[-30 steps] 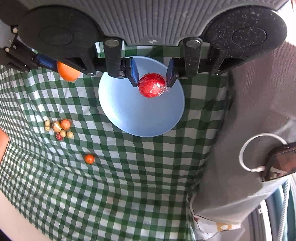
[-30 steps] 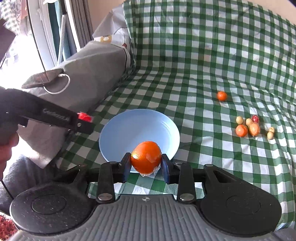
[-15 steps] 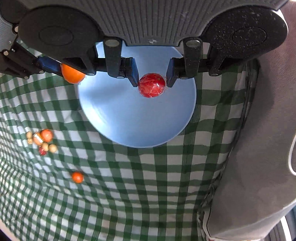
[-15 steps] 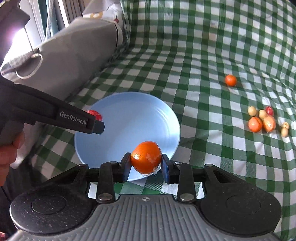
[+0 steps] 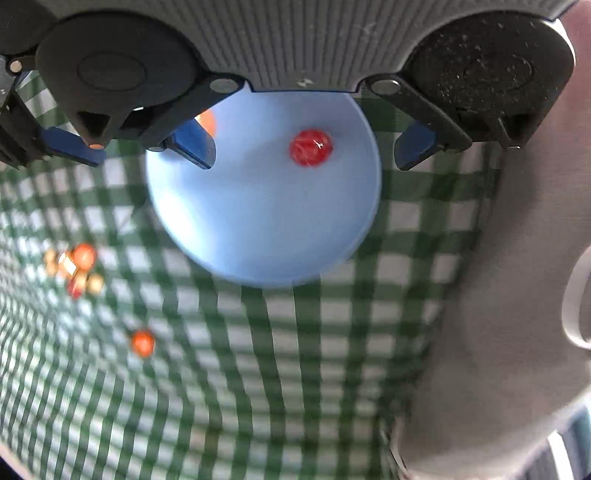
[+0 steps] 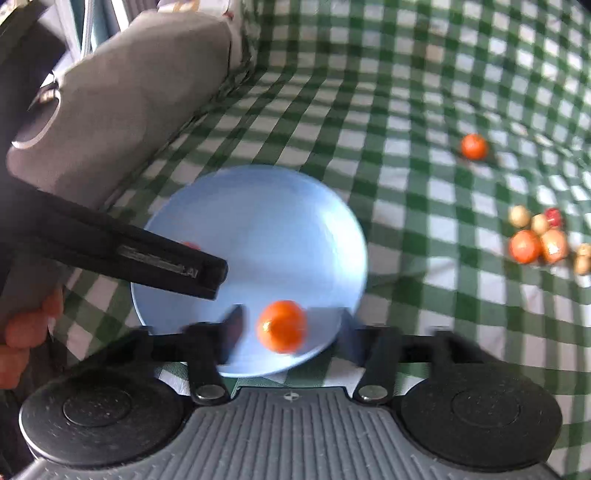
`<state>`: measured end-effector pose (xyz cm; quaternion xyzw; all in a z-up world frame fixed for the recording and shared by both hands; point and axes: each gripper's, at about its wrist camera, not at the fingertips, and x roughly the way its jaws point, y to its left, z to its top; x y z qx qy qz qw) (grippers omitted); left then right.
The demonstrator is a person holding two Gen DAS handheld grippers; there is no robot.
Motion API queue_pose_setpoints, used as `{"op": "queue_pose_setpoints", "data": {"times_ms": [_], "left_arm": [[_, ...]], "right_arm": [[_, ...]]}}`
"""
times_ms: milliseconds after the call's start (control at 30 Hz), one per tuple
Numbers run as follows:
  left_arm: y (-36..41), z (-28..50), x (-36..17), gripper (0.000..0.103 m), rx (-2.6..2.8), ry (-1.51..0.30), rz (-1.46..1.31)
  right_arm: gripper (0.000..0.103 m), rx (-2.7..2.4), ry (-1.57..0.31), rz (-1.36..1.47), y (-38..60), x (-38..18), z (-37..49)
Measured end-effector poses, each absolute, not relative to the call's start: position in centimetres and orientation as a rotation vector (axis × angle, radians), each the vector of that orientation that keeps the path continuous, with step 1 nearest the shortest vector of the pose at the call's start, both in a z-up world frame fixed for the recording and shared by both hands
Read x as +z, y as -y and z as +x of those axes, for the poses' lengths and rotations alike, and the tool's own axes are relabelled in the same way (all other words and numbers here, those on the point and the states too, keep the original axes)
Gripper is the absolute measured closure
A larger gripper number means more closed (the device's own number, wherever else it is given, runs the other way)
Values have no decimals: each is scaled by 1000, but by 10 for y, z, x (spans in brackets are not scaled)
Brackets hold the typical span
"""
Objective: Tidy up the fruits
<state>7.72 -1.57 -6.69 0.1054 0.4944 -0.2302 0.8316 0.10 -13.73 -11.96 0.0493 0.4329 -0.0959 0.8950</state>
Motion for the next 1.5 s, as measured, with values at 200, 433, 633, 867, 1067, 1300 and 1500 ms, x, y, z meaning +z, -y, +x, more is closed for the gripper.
{"op": "queue_pose_setpoints", "data": {"times_ms": [200,433,633,867,1067,1300,1500], "left_arm": [[-22,33,-33,0,-422,-1023,263],[-47,-8,-26,0,-394,-1022,296],[-45,-29,-9,0,-412,-975,303],[-48,-43,2,0,-431,-953,301],[-48,-51,7,0,-430,-938,315],[-50,-53,12,0,-423,-926,312],[-50,-52,11,0,-424,-930,316]], "right_arm": [[7,-200,-876,115,126,-83,-50],[4,-217,-825,110,92,-64,-95],[3,-231,-767,91,82,-49,-109],[3,-256,-742,106,78,-45,-125],[3,-252,-724,101,75,-42,-129],[3,-255,-715,101,73,-40,-131],[3,-249,-725,107,74,-42,-130]]}}
